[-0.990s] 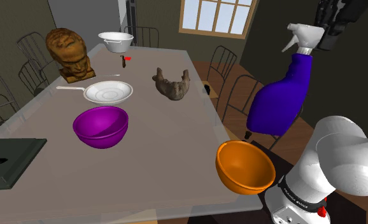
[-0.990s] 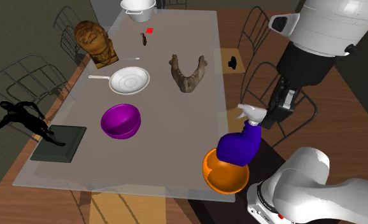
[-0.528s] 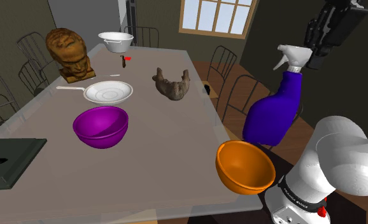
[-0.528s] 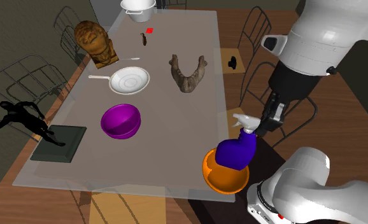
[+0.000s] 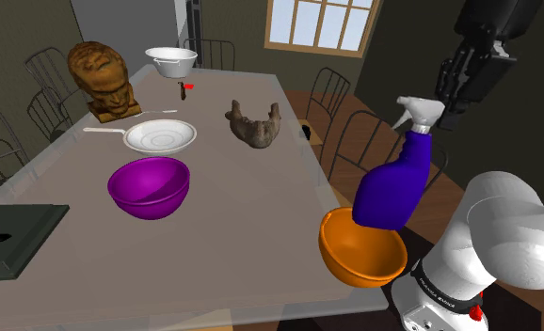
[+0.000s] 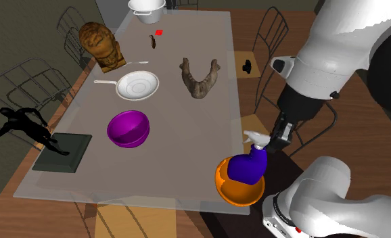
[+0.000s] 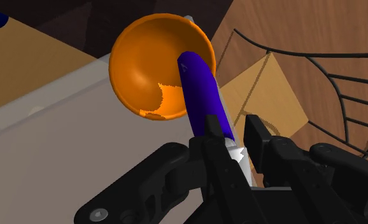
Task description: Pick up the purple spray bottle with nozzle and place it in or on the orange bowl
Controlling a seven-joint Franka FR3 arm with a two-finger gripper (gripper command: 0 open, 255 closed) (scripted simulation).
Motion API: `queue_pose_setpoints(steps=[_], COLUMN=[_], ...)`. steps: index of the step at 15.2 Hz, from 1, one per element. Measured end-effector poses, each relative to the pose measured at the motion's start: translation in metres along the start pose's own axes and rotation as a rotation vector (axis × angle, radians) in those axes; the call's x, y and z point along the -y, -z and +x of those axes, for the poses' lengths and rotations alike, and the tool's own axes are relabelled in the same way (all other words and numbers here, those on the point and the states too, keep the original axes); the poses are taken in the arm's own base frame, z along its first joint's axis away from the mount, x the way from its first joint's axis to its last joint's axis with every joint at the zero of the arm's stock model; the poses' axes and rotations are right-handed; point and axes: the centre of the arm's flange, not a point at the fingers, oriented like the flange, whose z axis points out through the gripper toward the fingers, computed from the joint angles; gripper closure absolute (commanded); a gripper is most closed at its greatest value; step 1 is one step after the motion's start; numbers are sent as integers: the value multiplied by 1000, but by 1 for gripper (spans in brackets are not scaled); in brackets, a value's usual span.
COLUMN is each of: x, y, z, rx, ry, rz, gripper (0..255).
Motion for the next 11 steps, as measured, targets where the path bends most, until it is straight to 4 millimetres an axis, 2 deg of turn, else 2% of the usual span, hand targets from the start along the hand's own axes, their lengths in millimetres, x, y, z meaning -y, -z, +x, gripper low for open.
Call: queue_pose_setpoints(steps=[11], x=[-13], y=[-56], z=[1], rx=[0], ry=[0], rz=[0], gripper=[255])
